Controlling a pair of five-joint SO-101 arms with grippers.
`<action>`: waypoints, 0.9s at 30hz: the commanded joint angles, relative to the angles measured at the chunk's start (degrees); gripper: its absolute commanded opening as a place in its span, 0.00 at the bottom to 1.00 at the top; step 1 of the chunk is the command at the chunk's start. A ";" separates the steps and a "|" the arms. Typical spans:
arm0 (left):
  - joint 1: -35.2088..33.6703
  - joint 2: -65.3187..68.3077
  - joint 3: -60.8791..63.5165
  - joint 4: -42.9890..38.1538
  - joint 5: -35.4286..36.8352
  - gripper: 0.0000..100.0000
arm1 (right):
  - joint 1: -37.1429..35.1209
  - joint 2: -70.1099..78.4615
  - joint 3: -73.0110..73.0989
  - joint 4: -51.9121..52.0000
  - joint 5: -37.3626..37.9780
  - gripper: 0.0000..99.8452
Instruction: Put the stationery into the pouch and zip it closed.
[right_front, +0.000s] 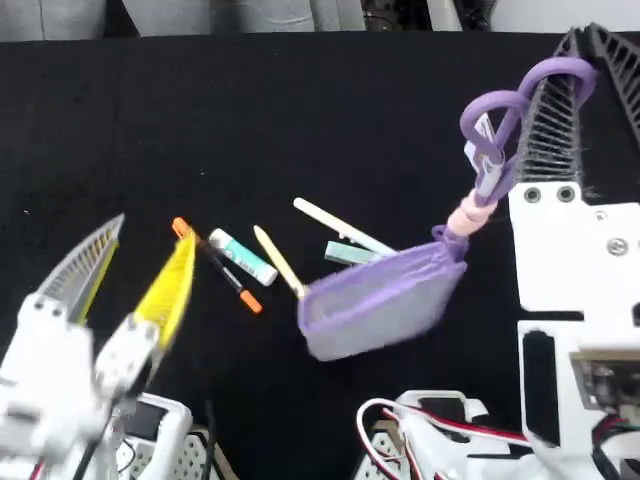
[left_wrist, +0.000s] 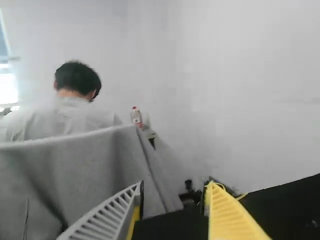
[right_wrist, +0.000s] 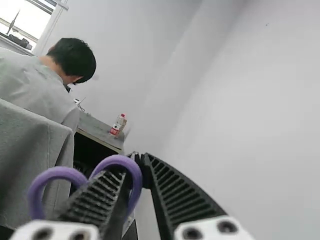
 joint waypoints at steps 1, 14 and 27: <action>-7.08 0.88 17.63 -7.21 3.52 0.21 | -0.70 1.45 -1.27 3.43 0.18 0.01; -5.85 1.32 42.51 -10.02 8.00 0.21 | -8.53 1.01 -1.36 14.51 0.00 0.01; -7.96 54.68 3.38 1.93 29.19 0.21 | -8.26 1.36 -1.27 18.20 -4.75 0.01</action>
